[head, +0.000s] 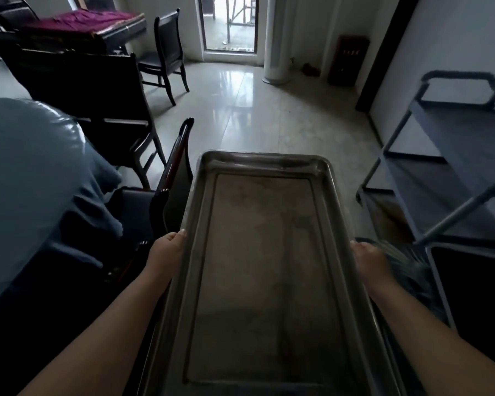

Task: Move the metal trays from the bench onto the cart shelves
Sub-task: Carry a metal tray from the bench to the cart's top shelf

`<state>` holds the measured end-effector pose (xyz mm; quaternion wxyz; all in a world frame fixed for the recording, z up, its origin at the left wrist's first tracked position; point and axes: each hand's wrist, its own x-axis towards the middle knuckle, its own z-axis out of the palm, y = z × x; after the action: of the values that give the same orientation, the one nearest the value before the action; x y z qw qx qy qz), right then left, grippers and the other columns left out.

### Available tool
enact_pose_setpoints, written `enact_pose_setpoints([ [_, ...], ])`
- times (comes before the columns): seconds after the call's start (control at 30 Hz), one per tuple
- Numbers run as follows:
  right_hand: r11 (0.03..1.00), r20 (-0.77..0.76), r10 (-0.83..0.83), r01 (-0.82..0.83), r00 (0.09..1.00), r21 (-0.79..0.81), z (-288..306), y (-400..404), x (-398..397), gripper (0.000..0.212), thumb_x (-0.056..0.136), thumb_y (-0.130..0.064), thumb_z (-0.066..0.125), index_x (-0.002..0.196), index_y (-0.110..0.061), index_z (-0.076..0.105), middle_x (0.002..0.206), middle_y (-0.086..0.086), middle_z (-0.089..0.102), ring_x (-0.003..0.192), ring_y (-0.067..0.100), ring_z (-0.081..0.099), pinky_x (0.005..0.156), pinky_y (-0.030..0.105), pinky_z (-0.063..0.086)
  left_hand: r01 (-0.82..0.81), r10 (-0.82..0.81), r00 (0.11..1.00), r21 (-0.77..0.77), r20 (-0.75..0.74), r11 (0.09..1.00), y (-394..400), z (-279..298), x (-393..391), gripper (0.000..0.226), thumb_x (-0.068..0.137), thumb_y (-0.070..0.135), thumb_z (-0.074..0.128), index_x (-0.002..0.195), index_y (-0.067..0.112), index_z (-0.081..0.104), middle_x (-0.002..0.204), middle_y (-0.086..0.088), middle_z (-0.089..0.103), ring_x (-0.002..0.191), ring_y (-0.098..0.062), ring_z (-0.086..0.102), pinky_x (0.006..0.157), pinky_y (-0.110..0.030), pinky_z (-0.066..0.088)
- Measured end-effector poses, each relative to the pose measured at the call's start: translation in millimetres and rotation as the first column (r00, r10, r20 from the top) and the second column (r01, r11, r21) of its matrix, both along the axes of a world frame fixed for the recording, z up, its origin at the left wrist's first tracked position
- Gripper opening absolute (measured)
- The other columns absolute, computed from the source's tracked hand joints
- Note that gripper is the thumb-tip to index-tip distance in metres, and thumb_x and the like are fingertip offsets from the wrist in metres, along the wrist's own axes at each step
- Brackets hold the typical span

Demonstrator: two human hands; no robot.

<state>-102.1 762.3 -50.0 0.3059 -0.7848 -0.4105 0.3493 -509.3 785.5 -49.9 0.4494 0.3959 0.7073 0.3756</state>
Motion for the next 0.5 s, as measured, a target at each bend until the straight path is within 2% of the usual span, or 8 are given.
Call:
enact_pose_setpoints([
  [0.07,1.0,0.029,-0.003,0.002,1.0,0.015,-1,53,-5,0.042,0.1,-0.026,0.042,0.096,0.011,0.062,0.098,0.031,0.063,0.094,0.042,0.059,0.065,0.035,0.037,0.037,-0.036,0.999,0.005,-0.003,0.999,58,-1,-1,0.046,0.101,0.035,0.049,0.092,-0.007,0.066,0.082,-0.022,0.064,0.077,-0.032,0.061,0.076,-0.045,0.05],
  [0.13,1.0,0.064,-0.006,0.005,0.998,0.02,4,105,-8,0.042,0.101,-0.026,0.04,0.091,0.007,0.063,0.089,0.027,0.061,0.087,0.039,0.058,0.062,0.033,0.034,0.051,-0.051,0.999,0.009,0.003,0.999,120,3,-3,0.047,0.101,0.034,0.05,0.092,-0.009,0.065,0.079,-0.019,0.062,0.075,-0.031,0.059,0.072,-0.039,0.046],
  [0.23,0.998,0.059,-0.071,0.07,0.996,0.005,15,167,-9,0.041,0.099,-0.032,0.041,0.084,-0.002,0.065,0.085,0.022,0.063,0.071,0.029,0.054,0.059,0.031,0.035,0.076,-0.076,0.997,0.008,-0.02,0.997,197,10,-5,0.049,0.1,0.034,0.05,0.094,-0.013,0.062,0.079,-0.02,0.06,0.074,-0.029,0.057,0.069,-0.037,0.043],
  [0.3,0.995,0.051,-0.1,0.1,0.994,-0.003,17,203,-7,0.04,0.098,-0.034,0.041,0.082,-0.007,0.065,0.084,0.019,0.064,0.068,0.024,0.054,0.057,0.027,0.034,0.099,-0.099,0.994,-0.009,-0.041,0.995,245,13,-3,0.048,0.1,0.035,0.05,0.093,-0.011,0.064,0.079,-0.019,0.061,0.073,-0.029,0.057,0.065,-0.035,0.042],
  [0.37,0.991,0.028,-0.134,0.135,0.991,-0.016,18,239,-3,0.039,0.097,-0.034,0.042,0.081,-0.007,0.065,0.083,0.018,0.065,0.069,0.025,0.055,0.057,0.027,0.036,0.114,-0.116,0.991,-0.023,-0.063,0.993,292,12,5,0.046,0.1,0.034,0.051,0.087,-0.008,0.067,0.074,-0.016,0.062,0.07,-0.027,0.057,0.061,-0.032,0.04],
  [0.43,0.987,0.019,-0.162,0.162,0.987,-0.02,16,278,5,0.037,0.097,-0.033,0.044,0.083,-0.007,0.066,0.084,0.018,0.065,0.075,0.028,0.058,0.063,0.031,0.039,0.137,-0.14,0.987,-0.038,-0.078,0.99,337,8,17,0.042,0.1,0.032,0.051,0.077,0.001,0.068,0.069,-0.01,0.063,0.068,-0.023,0.058,0.059,-0.031,0.039],
  [0.5,0.984,0.013,-0.177,0.177,0.984,-0.016,11,322,16,0.034,0.097,-0.031,0.044,0.086,-0.008,0.066,0.085,0.016,0.065,0.081,0.031,0.059,0.069,0.033,0.041,0.153,-0.157,0.983,-0.046,-0.092,0.987,385,1,30,0.039,0.1,0.032,0.051,0.076,0.007,0.069,0.069,-0.008,0.065,0.069,-0.022,0.059,0.059,-0.03,0.04],
])
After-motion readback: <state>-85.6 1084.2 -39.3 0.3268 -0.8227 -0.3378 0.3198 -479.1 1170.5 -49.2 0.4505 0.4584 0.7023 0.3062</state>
